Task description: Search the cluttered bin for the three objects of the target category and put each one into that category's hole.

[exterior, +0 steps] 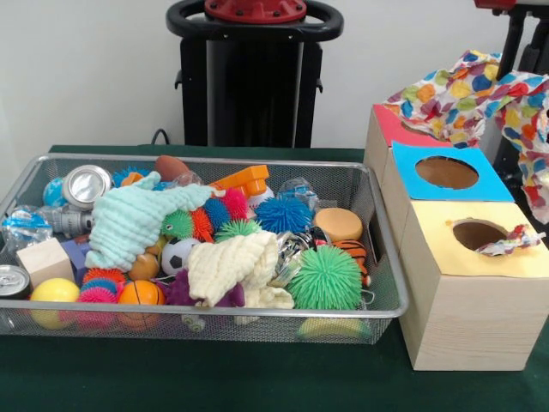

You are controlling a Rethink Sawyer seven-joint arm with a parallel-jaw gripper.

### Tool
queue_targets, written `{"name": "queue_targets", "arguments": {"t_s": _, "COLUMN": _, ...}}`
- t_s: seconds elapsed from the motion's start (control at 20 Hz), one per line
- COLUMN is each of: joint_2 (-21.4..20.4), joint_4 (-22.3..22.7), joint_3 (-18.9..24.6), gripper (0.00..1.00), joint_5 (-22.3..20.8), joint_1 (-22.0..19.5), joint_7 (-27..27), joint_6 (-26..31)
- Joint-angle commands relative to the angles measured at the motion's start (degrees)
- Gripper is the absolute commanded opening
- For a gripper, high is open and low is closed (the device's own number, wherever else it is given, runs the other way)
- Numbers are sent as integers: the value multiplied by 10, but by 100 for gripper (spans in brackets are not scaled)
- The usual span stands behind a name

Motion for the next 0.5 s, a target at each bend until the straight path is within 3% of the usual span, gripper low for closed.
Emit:
{"name": "queue_targets", "arguments": {"t_s": 0.05, "joint_2": 6, "joint_4": 76, "joint_3": 10, "gripper": 0, "joint_5": 4, "joint_1": -22, "joint_7": 1, "joint_6": 31}}
{"name": "queue_targets", "arguments": {"t_s": 0.5, "joint_2": 4, "joint_4": 92, "joint_3": 11, "gripper": 0, "joint_5": 0, "joint_1": -22, "joint_7": 0, "joint_6": 13}}
